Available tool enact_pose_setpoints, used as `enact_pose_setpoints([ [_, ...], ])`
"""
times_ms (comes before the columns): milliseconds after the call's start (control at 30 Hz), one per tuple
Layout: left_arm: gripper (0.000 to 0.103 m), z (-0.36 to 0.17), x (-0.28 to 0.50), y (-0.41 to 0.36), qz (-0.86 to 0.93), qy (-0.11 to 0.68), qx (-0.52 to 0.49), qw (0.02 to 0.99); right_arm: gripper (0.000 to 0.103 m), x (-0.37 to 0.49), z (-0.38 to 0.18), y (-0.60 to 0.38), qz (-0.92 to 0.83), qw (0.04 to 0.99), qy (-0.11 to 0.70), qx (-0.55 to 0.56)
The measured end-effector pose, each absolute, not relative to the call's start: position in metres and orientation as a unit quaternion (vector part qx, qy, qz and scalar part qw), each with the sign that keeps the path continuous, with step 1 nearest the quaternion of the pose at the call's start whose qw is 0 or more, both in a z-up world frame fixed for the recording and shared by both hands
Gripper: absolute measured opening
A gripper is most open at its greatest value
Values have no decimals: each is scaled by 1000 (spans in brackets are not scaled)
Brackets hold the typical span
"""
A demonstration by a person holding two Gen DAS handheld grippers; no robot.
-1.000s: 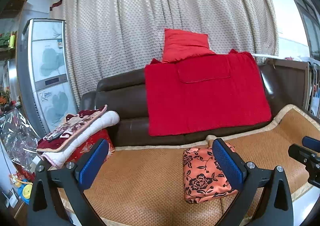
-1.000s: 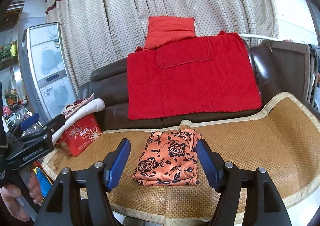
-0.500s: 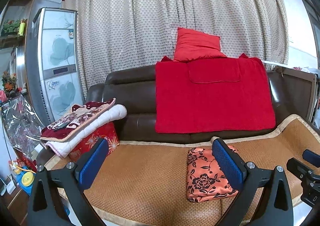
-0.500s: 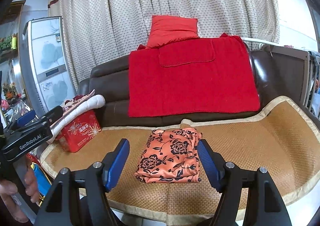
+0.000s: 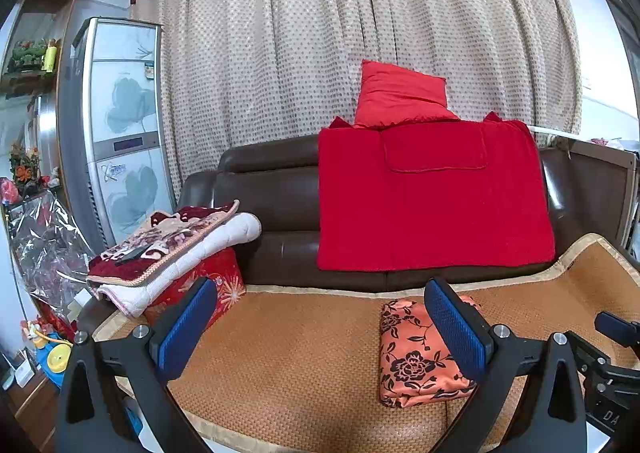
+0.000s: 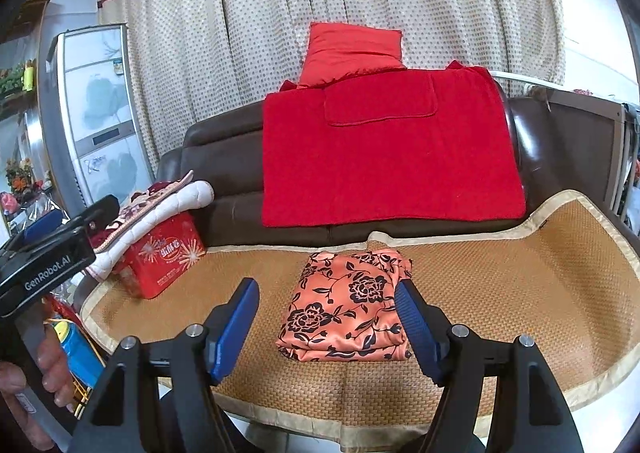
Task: Fold small clothes
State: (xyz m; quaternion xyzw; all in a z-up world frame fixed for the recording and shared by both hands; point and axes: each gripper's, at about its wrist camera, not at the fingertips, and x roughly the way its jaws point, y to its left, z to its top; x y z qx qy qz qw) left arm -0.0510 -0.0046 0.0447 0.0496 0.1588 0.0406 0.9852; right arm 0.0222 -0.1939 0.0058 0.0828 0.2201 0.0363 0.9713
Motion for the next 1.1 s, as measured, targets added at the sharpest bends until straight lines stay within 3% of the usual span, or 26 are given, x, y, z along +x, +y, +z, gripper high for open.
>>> enact_pose_setpoints([
  [1100, 103, 51, -58, 15, 52, 148, 36, 987, 74, 29, 10, -178, 49, 972, 224, 59],
])
